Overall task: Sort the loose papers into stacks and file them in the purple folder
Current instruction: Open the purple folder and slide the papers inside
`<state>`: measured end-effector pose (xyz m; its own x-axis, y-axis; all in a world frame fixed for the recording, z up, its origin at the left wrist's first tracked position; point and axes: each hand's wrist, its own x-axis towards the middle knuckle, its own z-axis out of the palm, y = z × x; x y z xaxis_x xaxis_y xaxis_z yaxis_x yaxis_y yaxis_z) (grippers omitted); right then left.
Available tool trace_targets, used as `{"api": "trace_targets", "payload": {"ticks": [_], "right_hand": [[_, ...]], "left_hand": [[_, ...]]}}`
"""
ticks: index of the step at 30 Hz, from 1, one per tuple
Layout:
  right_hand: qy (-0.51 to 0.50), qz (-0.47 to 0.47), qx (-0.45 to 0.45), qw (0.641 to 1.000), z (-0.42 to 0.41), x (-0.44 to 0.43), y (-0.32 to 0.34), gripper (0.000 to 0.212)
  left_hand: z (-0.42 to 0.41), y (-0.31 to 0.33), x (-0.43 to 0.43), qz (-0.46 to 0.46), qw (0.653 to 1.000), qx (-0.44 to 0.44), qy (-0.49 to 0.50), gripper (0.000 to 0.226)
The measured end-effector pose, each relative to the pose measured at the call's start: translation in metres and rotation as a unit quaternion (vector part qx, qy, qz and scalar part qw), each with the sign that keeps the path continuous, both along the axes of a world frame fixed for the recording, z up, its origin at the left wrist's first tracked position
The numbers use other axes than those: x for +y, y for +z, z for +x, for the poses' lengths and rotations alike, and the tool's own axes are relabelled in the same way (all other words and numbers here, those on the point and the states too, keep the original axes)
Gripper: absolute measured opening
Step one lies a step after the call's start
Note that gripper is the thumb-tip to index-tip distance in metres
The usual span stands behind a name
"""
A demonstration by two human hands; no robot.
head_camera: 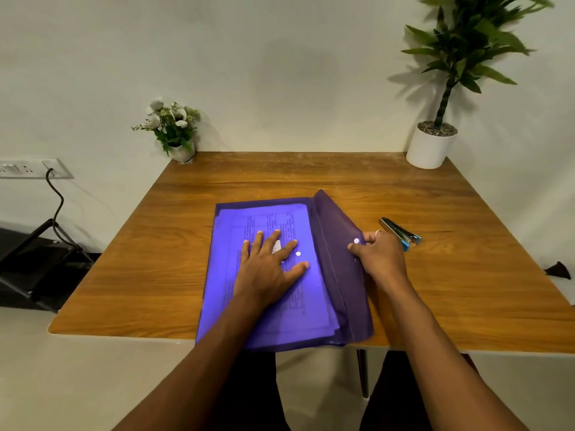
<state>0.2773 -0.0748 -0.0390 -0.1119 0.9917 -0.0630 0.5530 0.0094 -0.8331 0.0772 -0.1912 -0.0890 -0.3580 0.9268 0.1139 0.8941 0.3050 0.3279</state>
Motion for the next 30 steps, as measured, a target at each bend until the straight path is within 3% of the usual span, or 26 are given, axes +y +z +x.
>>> {"api": "trace_targets", "payload": {"ticks": [4,8,12,17,25,30], "right_hand": [[-0.016,-0.07,0.137,0.988,-0.003,-0.009,0.001,0.014],[-0.003,-0.044,0.161,0.986,-0.012,-0.027,0.001,0.008],[0.067,0.097,0.055,0.992,-0.03,-0.046,-0.001,0.013],[0.204,0.201,-0.104,0.952,-0.053,-0.053,-0.008,0.029],[0.241,0.231,-0.199,0.921,-0.061,-0.052,-0.012,0.029],[0.28,0.213,-0.262,0.899,-0.065,-0.05,-0.001,0.027]], "left_hand": [[-0.001,0.003,-0.001,0.017,1.0,-0.017,0.003,0.084],[0.0,0.004,-0.001,0.03,0.999,-0.033,0.018,0.085],[0.0,0.003,-0.001,0.028,0.999,-0.029,0.019,0.088],[0.0,0.004,-0.002,0.016,0.999,-0.032,0.008,0.097],[0.0,0.007,0.0,0.005,0.999,-0.04,0.001,0.124],[-0.002,0.006,-0.002,0.015,0.998,-0.059,-0.015,0.124]]}}
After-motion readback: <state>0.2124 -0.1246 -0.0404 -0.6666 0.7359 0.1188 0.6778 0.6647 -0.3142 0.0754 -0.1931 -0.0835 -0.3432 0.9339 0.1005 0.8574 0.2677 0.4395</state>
